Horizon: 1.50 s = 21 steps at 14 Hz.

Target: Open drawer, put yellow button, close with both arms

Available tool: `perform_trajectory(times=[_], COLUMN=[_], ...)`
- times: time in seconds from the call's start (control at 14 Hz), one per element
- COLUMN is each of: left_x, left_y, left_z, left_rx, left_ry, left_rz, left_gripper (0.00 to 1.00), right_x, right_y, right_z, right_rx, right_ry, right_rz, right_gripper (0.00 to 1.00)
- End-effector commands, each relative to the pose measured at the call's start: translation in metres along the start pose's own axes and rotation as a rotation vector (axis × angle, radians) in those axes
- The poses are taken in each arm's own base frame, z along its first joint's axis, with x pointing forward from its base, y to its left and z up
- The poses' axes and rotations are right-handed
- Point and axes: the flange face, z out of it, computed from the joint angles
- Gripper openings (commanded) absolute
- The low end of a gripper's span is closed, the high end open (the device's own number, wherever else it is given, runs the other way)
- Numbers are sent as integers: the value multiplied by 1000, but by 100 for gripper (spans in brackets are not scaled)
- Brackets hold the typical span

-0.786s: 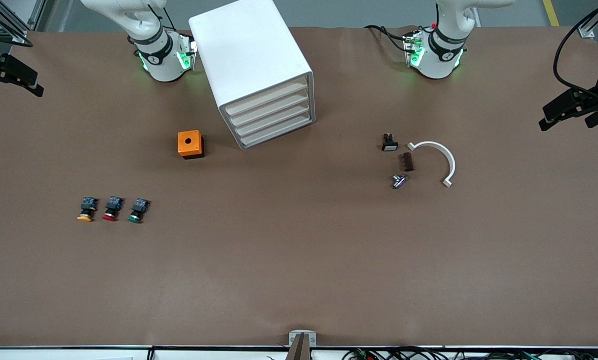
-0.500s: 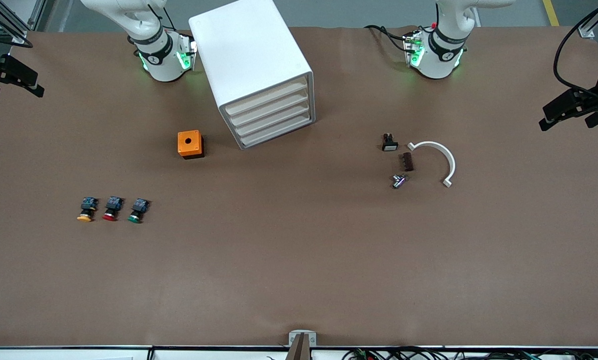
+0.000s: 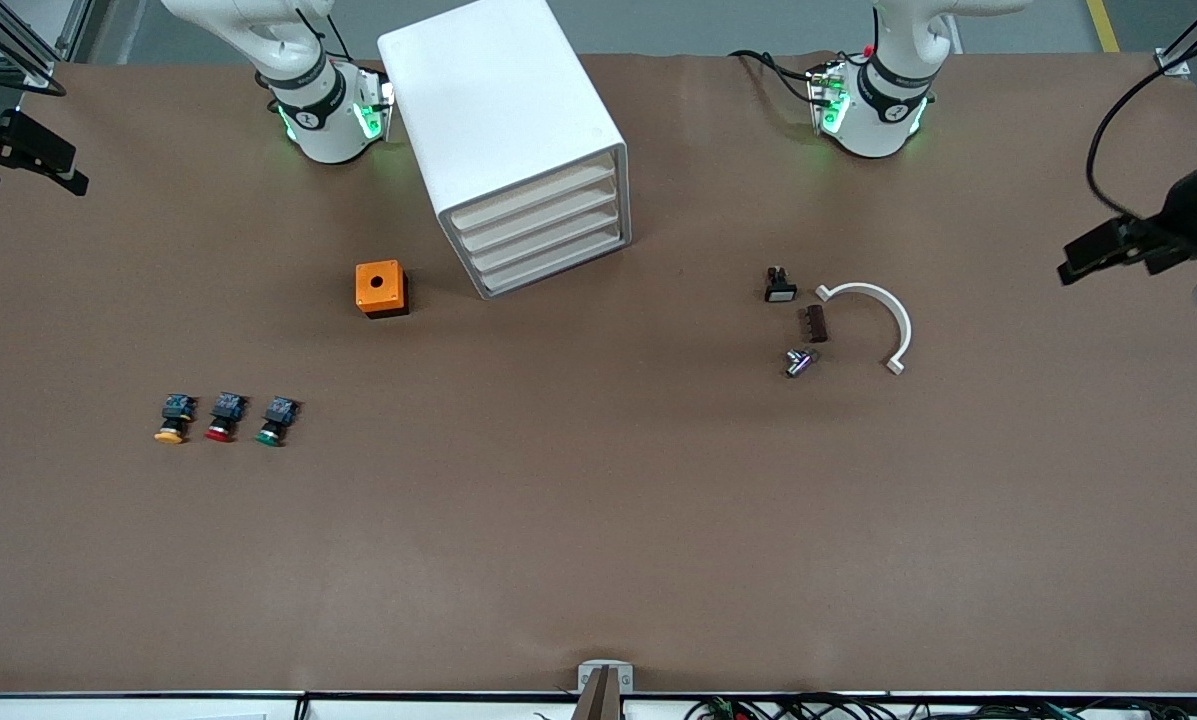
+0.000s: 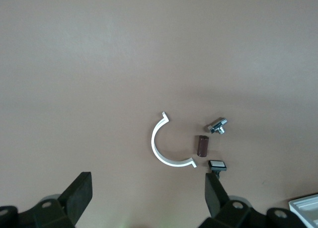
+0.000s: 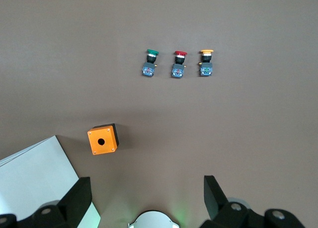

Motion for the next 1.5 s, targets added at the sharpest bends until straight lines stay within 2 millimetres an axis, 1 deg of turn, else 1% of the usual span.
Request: perform_trajectory(times=[0.0,0.07,0.21,0.29,0.36,0.43,0.5,0.71,0.79,1.0,1.14,1.29,1.43], left_x=[40,52,68,70,68,63,58,49,45,40,34,28,16], left_y=[23,37,69,90,112,136,155,209,224,253,275,291,314], left_z=[59,86,129,152,168,174,181,204,210,236,263,276,282], left_rx=[24,33,52,68,85,79,58,17,-10,-68,-9,65,134], left_ry=[-52,-70,-79,-103,-122,-144,-199,-431,-495,-702,-821,-908,-974], left_rz=[-13,-23,-93,-142,-184,-234,-297,-523,-615,-865,-1063,-1242,-1357], left_gripper=[100,100,100,100,100,100,100,100,100,100,100,100,100], right_x=[-8,-8,-8,-8,-8,-8,-8,-8,-8,-9,-9,-8,-8], right_y=[0,0,1,1,0,0,0,0,0,0,0,0,0], right_z=[-1,-2,-2,-2,-1,-2,-2,-2,-2,-1,-1,-2,-2], right_rx=[17,17,17,17,17,17,17,17,17,17,17,17,17], right_ry=[16,17,19,19,17,19,19,17,17,14,16,17,17], right_rz=[-4,-3,-3,-4,-3,-4,-4,-4,-4,-4,-3,-4,-3], right_gripper=[100,100,100,100,100,100,100,100,100,100,100,100,100])
